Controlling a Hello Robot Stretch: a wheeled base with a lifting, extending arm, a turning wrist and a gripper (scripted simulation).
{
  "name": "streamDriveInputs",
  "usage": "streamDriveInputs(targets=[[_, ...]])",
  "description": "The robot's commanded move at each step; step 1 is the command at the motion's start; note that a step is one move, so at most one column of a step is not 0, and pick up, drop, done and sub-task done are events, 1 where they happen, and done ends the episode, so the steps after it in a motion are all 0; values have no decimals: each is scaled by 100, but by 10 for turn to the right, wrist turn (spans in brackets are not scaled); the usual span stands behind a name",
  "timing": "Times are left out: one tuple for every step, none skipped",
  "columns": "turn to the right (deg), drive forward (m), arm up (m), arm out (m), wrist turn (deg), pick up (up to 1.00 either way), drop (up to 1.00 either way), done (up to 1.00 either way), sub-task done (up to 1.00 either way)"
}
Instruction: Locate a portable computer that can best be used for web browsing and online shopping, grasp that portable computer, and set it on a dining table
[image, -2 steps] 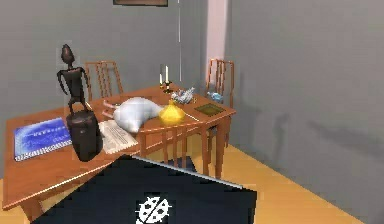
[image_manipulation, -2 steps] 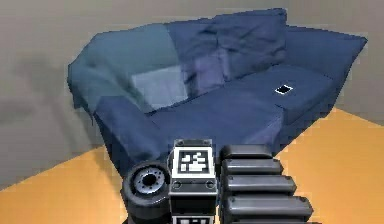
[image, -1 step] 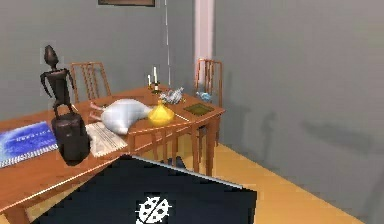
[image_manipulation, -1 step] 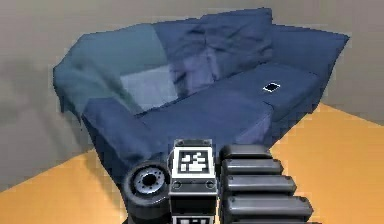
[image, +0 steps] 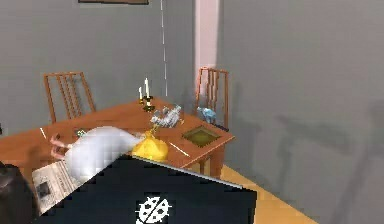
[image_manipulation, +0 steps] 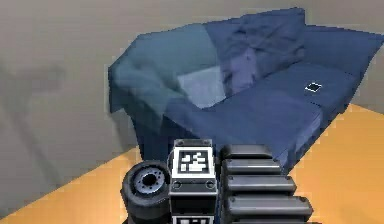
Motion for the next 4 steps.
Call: streamDriveInputs(targets=[[450,0,0,0,0,0,0,0,0],[0,45,0,0,0,0,0,0,0],[-450,0,0,0,0,0,0,0,0],[0,40,0,0,0,0,0,0,0]])
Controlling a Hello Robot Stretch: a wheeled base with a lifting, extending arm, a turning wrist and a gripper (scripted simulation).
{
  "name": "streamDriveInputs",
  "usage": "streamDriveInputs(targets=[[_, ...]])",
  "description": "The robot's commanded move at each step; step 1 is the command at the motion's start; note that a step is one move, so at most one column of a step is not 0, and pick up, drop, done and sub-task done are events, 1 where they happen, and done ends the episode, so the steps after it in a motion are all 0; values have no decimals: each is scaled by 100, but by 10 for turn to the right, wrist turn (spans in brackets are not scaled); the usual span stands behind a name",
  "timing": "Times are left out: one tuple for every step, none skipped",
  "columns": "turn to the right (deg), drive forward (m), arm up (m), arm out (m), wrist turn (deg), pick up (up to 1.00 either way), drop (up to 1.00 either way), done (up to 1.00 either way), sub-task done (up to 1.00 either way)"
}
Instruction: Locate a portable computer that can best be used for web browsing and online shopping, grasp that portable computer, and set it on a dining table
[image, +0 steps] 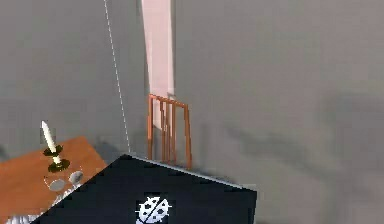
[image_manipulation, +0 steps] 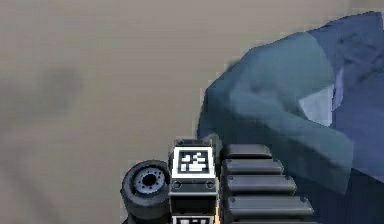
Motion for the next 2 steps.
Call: streamDriveInputs(targets=[[450,0,0,0,0,0,0,0,0],[270,0,0,0,0,0,0,0,0]])
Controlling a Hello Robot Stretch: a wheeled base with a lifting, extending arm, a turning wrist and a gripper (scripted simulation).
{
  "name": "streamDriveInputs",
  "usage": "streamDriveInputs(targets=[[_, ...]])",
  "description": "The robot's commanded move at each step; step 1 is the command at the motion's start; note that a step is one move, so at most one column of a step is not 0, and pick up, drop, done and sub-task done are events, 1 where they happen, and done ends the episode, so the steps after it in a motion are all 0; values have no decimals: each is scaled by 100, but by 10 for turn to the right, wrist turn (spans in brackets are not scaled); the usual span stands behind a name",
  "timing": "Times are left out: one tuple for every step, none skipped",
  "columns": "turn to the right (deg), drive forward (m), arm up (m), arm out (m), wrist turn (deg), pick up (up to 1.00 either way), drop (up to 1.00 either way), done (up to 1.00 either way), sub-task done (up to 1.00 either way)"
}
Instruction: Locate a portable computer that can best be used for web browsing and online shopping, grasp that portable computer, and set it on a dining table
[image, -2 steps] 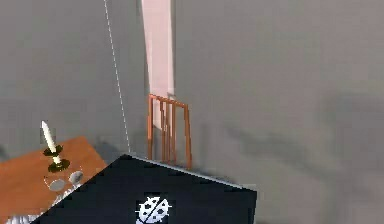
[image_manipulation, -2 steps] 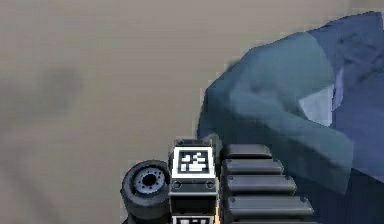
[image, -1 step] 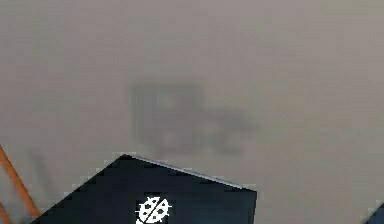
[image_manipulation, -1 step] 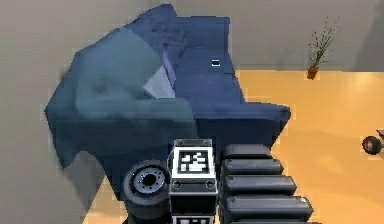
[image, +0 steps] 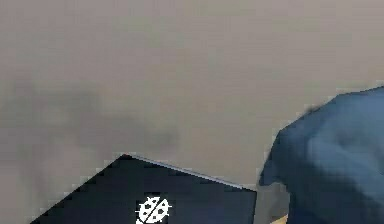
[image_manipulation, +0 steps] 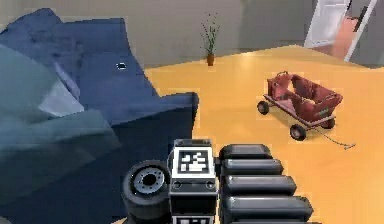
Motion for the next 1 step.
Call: streamDriveInputs(targets=[[-450,0,0,0,0,0,0,0,0]])
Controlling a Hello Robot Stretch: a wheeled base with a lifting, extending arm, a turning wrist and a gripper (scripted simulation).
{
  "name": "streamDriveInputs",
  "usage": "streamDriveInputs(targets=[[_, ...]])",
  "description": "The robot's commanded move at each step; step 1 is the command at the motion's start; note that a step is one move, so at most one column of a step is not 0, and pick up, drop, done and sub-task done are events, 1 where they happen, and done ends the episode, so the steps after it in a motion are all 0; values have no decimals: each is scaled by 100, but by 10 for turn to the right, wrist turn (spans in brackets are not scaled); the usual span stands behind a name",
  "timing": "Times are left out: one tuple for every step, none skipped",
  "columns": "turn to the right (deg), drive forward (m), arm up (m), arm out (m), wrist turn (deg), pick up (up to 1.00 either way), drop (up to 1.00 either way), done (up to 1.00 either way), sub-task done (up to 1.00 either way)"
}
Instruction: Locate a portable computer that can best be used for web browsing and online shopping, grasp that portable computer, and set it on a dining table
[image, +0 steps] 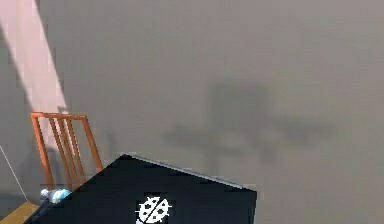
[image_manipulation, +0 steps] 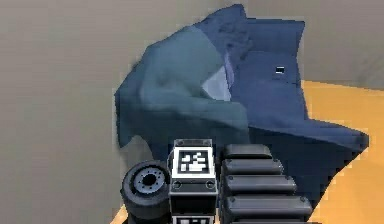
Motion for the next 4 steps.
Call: streamDriveInputs(targets=[[-420,0,0,0,0,0,0,0,0],[450,0,0,0,0,0,0,0,0],[450,0,0,0,0,0,0,0,0],[90,0,0,0,0,0,0,0,0]])
